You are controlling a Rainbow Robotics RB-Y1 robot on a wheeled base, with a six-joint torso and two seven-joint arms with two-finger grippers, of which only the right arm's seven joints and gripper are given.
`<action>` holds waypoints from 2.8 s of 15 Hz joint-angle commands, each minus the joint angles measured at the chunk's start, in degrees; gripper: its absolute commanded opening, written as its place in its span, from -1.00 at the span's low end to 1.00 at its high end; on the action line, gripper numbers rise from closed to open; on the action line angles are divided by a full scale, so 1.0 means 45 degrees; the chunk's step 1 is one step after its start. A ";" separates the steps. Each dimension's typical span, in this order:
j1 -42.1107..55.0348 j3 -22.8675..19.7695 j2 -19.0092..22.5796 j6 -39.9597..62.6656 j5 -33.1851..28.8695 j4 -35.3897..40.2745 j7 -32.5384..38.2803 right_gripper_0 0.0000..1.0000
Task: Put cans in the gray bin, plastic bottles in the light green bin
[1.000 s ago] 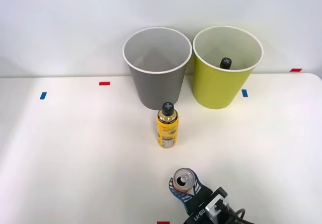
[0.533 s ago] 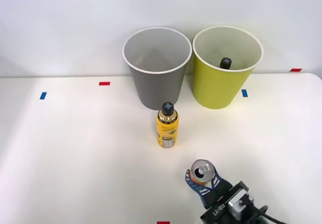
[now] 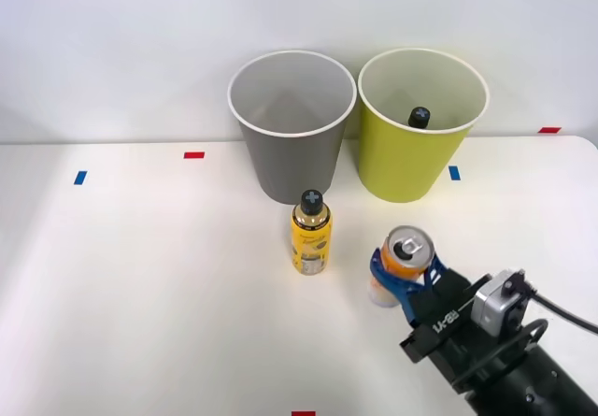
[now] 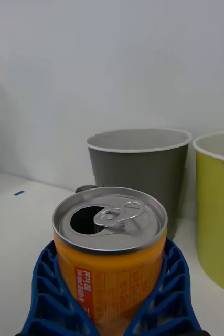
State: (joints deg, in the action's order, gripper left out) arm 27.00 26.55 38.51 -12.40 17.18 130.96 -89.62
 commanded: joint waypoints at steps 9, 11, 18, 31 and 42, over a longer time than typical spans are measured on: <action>-0.4261 -0.1661 -0.1000 0.4377 0.0714 0.1953 0.2083 -1.00; -0.5843 -0.1993 -0.1859 0.6330 0.0948 0.1953 0.2357 -1.00; -1.0667 -0.2423 -0.4203 0.8440 0.0948 -0.1661 0.2826 -1.00; -1.5804 -0.1720 -0.5980 0.8440 -0.0653 -0.8594 0.3060 -1.00; -1.4984 -0.1232 -0.5394 0.6604 -0.1200 -0.8379 0.3021 1.00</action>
State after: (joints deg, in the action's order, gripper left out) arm -41.83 20.62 13.13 19.15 11.86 92.66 -75.65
